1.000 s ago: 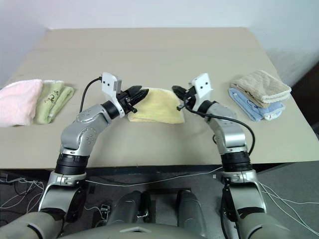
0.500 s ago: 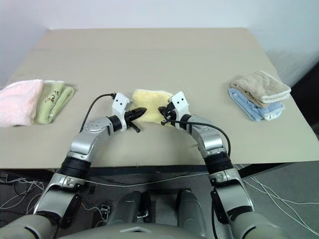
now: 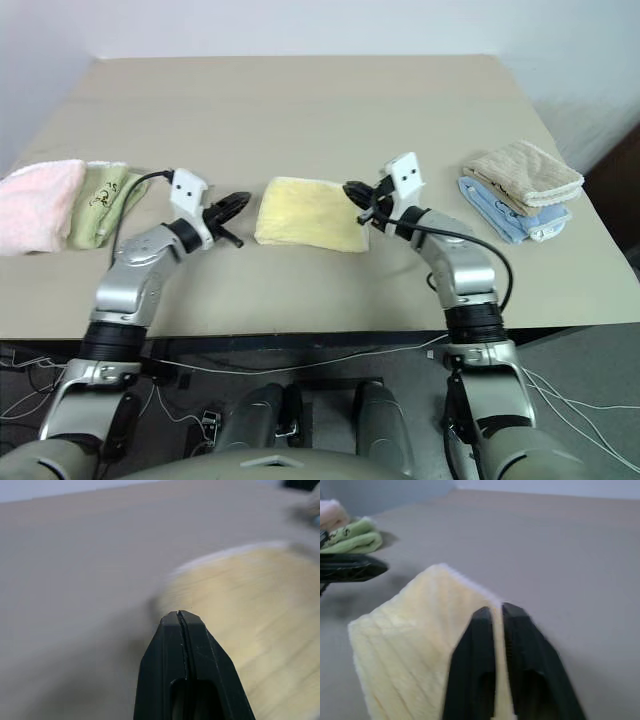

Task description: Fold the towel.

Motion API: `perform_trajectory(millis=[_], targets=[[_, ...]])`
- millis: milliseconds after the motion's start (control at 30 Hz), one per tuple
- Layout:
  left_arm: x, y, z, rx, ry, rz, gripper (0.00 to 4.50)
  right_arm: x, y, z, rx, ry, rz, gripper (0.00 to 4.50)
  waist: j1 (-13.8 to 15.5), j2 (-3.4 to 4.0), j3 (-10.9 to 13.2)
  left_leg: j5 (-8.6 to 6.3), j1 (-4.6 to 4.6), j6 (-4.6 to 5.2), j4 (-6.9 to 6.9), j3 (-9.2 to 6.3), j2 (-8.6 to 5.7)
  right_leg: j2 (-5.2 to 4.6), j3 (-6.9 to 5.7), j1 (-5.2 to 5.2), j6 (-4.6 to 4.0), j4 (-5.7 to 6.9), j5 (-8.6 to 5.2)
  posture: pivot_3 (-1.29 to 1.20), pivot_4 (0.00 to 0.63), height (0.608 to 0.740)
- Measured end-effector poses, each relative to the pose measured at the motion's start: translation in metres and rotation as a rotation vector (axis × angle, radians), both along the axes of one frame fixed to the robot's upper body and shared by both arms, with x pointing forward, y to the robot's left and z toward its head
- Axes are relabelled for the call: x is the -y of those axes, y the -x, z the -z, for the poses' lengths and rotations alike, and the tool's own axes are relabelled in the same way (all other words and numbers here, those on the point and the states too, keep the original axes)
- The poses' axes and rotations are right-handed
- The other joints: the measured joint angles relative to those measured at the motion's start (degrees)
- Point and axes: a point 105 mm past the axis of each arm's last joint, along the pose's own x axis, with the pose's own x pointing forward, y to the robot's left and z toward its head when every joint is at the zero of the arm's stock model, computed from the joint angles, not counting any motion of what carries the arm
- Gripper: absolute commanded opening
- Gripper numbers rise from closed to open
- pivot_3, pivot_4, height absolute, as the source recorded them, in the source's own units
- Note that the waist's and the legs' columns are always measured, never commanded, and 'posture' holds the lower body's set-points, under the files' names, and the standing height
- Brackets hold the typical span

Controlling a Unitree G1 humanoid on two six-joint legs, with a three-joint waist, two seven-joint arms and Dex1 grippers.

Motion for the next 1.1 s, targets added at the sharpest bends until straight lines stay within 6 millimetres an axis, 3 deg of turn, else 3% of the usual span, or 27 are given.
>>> perform_trajectory(millis=[300,333,533,967,1067,1100], targets=[[-0.036,0.01,0.015,-0.03,-0.06,-0.078,0.0,0.019,-0.005,0.027,-0.316,-0.18,0.052,4.36,0.0,0.01,0.0,-0.1,-0.15,-0.15,-0.02,0.0,0.0,-0.14,0.04,-0.2,-0.04,0.02,0.02,0.0,0.15,0.74],[-0.036,0.011,0.016,-0.031,-0.06,-0.078,0.0,0.018,-0.006,0.028,-0.35,-0.217,0.05,4.47,0.0,0.01,0.0,-0.07,-0.19,-0.2,-0.02,0.0,0.0,-0.14,0.04,-0.24,-0.04,0.03,0.02,0.0,0.15,0.74],[-0.034,0.016,0.017,-0.026,-0.061,-0.061,0.0,0.001,-0.003,0.032,-0.493,-0.332,-0.008,4.47,-0.1,0.02,0.0,-0.04,-0.53,-0.19,-0.01,0.0,0.0,-0.14,0.05,-0.58,-0.08,0.06,0.06,0.0,0.15,0.74],[-0.026,0.019,0.019,-0.029,-0.053,-0.028,0.0,-0.047,0.003,0.041,-0.614,-0.341,-0.131,4.47,-0.4,0.02,0.0,0.06,-0.63,-0.04,0.02,0.04,0.05,0.15,0.02,-0.65,-0.06,0.08,0.06,0.0,0.15,0.74],[-0.023,0.02,0.019,-0.023,-0.047,-0.023,0.0,-0.052,0.0,0.041,-0.636,-0.359,-0.126,3.91,-0.6,0.02,0.0,0.08,-0.63,-0.07,0.02,0.05,0.1,0.26,0.02,-0.65,-0.06,0.08,0.06,0.0,0.15,0.74],[-0.022,0.021,0.019,-0.022,-0.045,-0.022,0.0,-0.052,0.0,0.043,-0.644,-0.366,-0.121,3.52,-0.7,0.02,0.0,0.08,-0.63,-0.07,0.02,0.06,0.1,0.27,0.02,-0.65,-0.06,0.09,0.06,0.0,0.15,0.74]])
